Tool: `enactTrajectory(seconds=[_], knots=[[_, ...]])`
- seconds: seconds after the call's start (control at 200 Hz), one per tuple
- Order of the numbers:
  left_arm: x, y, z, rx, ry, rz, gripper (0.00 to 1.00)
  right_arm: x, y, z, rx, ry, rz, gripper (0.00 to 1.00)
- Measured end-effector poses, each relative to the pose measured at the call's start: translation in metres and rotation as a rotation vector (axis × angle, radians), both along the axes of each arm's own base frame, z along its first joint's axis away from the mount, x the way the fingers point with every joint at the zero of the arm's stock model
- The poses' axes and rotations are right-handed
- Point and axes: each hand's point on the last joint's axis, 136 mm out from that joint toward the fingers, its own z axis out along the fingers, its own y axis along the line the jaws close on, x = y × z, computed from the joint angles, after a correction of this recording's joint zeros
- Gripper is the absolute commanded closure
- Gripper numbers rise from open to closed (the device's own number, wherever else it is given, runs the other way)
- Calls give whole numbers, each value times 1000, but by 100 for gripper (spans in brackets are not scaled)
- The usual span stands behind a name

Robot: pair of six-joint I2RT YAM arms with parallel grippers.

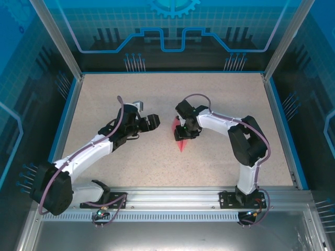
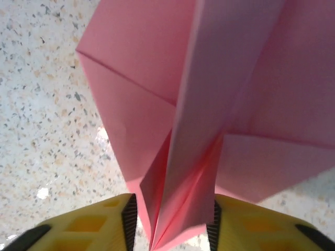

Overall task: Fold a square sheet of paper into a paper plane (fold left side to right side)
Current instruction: Pick up the paper plane at the center of the table, then place the paper plane at the center of the table.

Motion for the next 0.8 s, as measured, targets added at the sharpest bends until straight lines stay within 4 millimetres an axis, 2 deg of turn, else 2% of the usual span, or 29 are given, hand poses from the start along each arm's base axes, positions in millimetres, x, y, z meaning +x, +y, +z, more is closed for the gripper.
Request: enactTrajectory(seconds=[0.14,0.185,0.26,0.33,0.46,0.54,0.67,0.8], knots=[[0,3,2,2,-5,10,16,7,2,-7,-22,-2,10,93],[0,3,3,1,-9,10,15,9,1,-7,-25,-3,7,99],[0,4,6,-2,-18,12,14,16,-1,-1,-24,-12,3,100],[-1,4,9,-4,-25,13,13,30,-4,9,-20,-33,-10,100],[-1,5,10,-4,-28,15,12,74,-17,30,-1,-94,-60,100],[-1,5,9,-2,-24,15,12,99,-32,37,-8,-120,-96,100],[-2,5,9,-1,-21,16,11,133,-55,34,-45,-136,-139,100],[-3,6,7,4,-12,15,10,143,-67,20,-85,-107,-150,99]])
